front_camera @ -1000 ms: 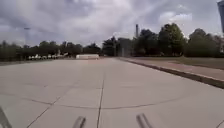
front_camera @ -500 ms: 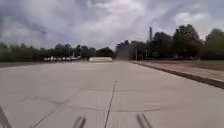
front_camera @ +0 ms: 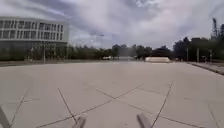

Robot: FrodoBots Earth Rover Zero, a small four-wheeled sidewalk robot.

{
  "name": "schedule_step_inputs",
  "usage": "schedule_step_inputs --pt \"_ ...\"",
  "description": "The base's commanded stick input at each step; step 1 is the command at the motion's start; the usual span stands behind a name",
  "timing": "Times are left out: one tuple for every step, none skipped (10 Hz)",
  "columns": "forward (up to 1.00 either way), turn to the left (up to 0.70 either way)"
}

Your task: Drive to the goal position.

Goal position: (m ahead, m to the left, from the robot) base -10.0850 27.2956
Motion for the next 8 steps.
schedule_step_inputs --pt "0.00 0.45" --pt "0.00 0.45" --pt "0.00 0.45" --pt "0.00 0.45" --pt "0.00 0.45" --pt "0.00 0.45" --pt "0.00 0.45" --pt "0.00 0.45"
